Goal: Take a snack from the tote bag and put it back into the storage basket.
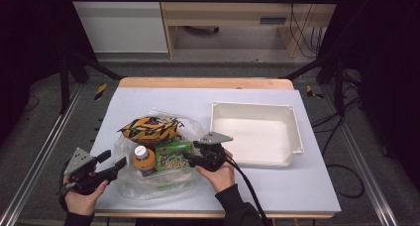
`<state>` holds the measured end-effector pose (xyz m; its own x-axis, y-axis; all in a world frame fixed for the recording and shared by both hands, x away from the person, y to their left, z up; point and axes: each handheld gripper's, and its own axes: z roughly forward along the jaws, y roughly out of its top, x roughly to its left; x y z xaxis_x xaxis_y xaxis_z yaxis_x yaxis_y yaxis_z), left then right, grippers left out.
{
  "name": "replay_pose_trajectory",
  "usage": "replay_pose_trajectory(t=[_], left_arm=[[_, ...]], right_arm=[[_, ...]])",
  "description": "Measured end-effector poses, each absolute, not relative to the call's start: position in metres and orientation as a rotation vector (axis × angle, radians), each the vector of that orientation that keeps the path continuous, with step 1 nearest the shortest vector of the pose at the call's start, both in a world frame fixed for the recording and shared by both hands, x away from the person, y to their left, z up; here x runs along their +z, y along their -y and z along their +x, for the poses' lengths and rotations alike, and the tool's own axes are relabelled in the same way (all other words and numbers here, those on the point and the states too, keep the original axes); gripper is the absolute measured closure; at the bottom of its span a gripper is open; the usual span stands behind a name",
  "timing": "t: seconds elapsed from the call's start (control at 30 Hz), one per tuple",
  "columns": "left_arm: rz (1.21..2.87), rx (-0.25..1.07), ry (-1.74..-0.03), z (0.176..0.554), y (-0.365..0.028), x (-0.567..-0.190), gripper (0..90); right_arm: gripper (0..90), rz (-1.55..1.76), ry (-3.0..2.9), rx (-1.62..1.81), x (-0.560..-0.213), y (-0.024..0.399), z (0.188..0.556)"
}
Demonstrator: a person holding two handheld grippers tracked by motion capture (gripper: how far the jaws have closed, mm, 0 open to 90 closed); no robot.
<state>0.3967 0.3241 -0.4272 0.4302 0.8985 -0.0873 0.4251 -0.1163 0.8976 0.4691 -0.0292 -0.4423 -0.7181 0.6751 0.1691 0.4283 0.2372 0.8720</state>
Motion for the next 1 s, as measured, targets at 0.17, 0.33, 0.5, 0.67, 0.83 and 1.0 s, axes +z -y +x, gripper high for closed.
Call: replay_pose_trajectory(t=[0.17, 0.33, 0.5, 0.67, 0.83, 1.0], left_arm=[[1.735, 0.605, -1.155, 0.399, -0.321, -0.43, 34.1], [1.755, 0.596, -1.155, 0.401, -0.319, -0.434, 34.4], [1.755, 0.592, -1.158, 0.402, -0.318, -0.435, 34.4], [1.751, 0.588, -1.162, 0.403, -0.32, -0.435, 34.6], [1.754, 0.587, -1.165, 0.403, -0.32, -0.436, 34.6], [1.749, 0.593, -1.167, 0.403, -0.32, -0.436, 34.8]], right_arm=[[45.3, 1.045, -2.282, 1.469, -0.443, 0.027, 0.474], [41.0, 1.078, -2.319, 1.488, -0.447, 0.025, 0.478], [44.9, 1.059, -2.319, 1.501, -0.447, 0.022, 0.479], [72.8, 1.025, -2.304, 1.55, -0.441, 0.026, 0.475], [80.5, 0.978, -2.308, 1.591, -0.434, 0.033, 0.468], [81.3, 0.865, -2.273, 1.62, -0.429, 0.041, 0.45]])
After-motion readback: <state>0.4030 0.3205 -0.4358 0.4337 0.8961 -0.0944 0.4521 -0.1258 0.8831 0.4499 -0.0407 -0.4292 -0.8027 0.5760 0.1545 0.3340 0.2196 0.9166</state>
